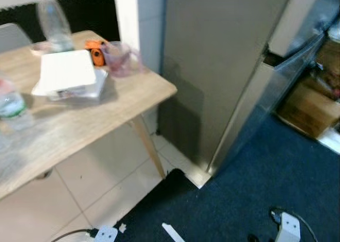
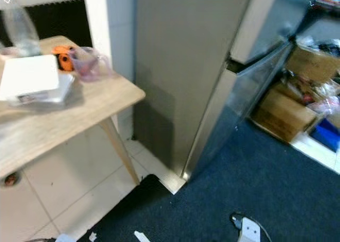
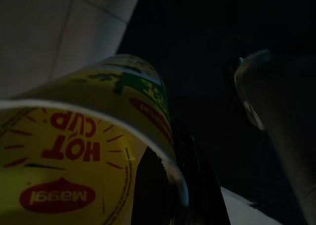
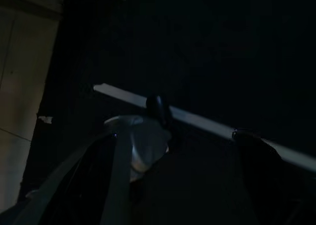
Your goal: Restocking fridge
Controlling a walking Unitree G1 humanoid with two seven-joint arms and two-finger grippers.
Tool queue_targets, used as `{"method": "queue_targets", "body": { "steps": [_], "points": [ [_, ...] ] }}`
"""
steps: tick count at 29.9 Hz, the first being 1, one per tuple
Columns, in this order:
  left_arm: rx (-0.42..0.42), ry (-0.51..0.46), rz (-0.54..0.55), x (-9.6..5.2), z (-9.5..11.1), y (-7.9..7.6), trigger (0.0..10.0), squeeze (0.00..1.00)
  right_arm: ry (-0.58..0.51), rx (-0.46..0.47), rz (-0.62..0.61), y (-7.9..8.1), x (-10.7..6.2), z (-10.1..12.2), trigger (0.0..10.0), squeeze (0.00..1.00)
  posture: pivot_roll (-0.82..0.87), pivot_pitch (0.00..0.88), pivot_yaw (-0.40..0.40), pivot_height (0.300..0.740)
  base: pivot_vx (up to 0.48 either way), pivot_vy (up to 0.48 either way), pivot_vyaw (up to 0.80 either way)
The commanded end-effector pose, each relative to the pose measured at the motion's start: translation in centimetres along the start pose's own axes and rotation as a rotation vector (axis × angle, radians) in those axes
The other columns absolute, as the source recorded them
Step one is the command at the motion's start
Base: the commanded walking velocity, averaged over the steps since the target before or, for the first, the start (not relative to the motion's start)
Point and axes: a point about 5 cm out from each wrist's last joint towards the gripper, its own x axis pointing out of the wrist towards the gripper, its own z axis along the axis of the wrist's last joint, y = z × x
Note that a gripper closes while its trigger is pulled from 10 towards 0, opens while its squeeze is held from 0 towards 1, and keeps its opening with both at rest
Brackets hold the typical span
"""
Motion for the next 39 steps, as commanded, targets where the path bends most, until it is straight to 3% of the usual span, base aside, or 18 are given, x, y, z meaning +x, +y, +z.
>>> {"method": "queue_targets", "body": {
  "steps": [1,15,23,25,39],
  "points": [
    [-0.008,-0.005,-0.024,0.1,0.2,-0.8,10.0,0.0,-0.005,-0.01,-0.023,-0.6,-0.2,0.1,10.0,0.0,-0.05,0.065,-0.04,0.74,0.0,0.0,-0.79],
    [0.019,0.003,-0.073,0.2,0.8,-2.2,10.0,0.0,-0.014,-0.026,-0.006,0.0,0.0,0.0,10.0,0.0,-0.05,0.061,-0.037,0.74,0.0,-0.258,0.0],
    [0.029,0.006,-0.081,0.2,0.7,-2.3,10.0,0.0,-0.026,-0.003,0.017,0.1,0.0,0.0,10.0,0.0,-0.06,0.063,-0.034,0.74,0.0,-0.367,0.0],
    [0.033,0.012,-0.084,0.2,0.6,-2.4,10.0,0.0,-0.043,0.039,0.046,0.3,0.0,0.1,10.0,0.0,-0.06,0.063,-0.034,0.74,0.0,-0.364,0.0],
    [0.038,0.013,-0.094,0.2,0.6,-2.6,10.0,0.0,-0.038,0.008,0.05,0.1,-0.1,0.0,10.0,0.0,-0.06,0.065,-0.034,0.74,0.0,-0.368,0.09]
  ]
}}
